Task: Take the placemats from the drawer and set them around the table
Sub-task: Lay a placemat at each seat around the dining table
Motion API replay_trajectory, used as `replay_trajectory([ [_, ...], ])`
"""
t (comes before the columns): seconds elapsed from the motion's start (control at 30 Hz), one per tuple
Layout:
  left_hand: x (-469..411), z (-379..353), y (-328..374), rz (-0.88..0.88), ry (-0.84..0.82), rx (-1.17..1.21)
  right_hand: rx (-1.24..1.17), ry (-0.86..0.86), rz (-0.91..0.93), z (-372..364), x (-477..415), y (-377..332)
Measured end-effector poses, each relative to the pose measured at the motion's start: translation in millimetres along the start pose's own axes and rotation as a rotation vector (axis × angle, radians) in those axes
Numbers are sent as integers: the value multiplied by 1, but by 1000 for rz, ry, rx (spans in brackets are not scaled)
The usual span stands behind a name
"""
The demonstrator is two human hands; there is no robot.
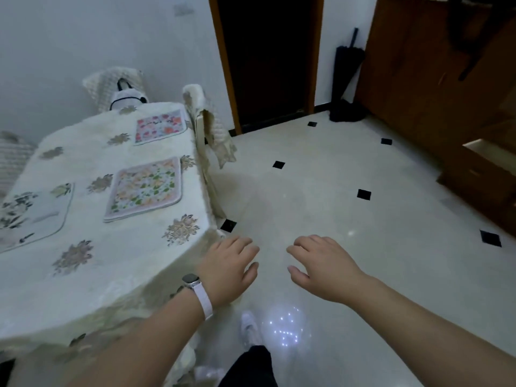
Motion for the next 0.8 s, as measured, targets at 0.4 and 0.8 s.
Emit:
replay_trajectory([
  [0.4,-60,-16,-194,238,32,84,64,-130,53,-27,-222,0],
  [0.8,-21,23,-377,653,-36,-10,3,-187,341,-67,-424,-78],
])
Point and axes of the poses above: each hand's wrist, its own x-axis away from the middle knuckle, its own z-axis out of the back of the hand, y = z × x, the point moved 1 cm from there along -x, towards the middle knuckle, and after that the axes turned 6 degrees about x, right-handed, at the moved point
